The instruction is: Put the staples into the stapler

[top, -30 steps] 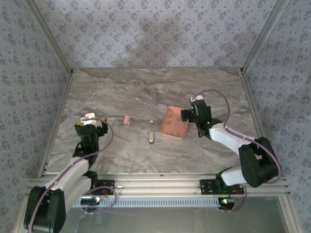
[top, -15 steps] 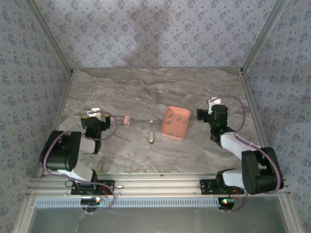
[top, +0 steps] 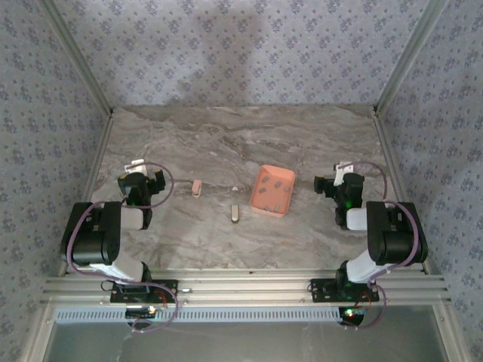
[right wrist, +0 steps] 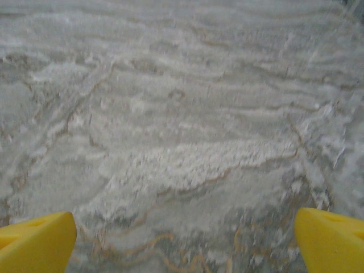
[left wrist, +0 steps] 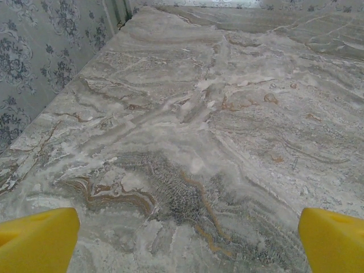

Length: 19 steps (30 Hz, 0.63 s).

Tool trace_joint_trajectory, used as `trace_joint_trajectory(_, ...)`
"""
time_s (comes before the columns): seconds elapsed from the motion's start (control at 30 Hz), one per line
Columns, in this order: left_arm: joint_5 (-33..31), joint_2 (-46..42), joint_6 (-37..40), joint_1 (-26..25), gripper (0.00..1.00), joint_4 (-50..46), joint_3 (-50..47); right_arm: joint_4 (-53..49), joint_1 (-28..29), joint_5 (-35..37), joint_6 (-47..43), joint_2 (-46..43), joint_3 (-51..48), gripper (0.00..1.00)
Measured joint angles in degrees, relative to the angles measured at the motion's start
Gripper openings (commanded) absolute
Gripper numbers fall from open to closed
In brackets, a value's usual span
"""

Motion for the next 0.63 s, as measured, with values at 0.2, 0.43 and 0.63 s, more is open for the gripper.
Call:
trace_joint_trajectory(0.2, 0.13, 0.00, 0.00, 0.00, 0.99, -0.15, 0.00, 0.37, -0.04, -0.66, 0.24, -0.02, 0.42, 1.00)
trace_joint_trajectory(0.43, 0.13, 0.00, 0.00, 0.00, 0.99, -0.35, 0.00, 0.37, -0.04, -0.87, 0.24, -0.02, 0.42, 1.00)
trace_joint_trajectory(0.63, 0.20, 0.00, 0.00, 0.00, 0.98, -0.37, 0.00, 0.37, -0.04, -0.90, 0.24, -0.02, 0.42, 1.00)
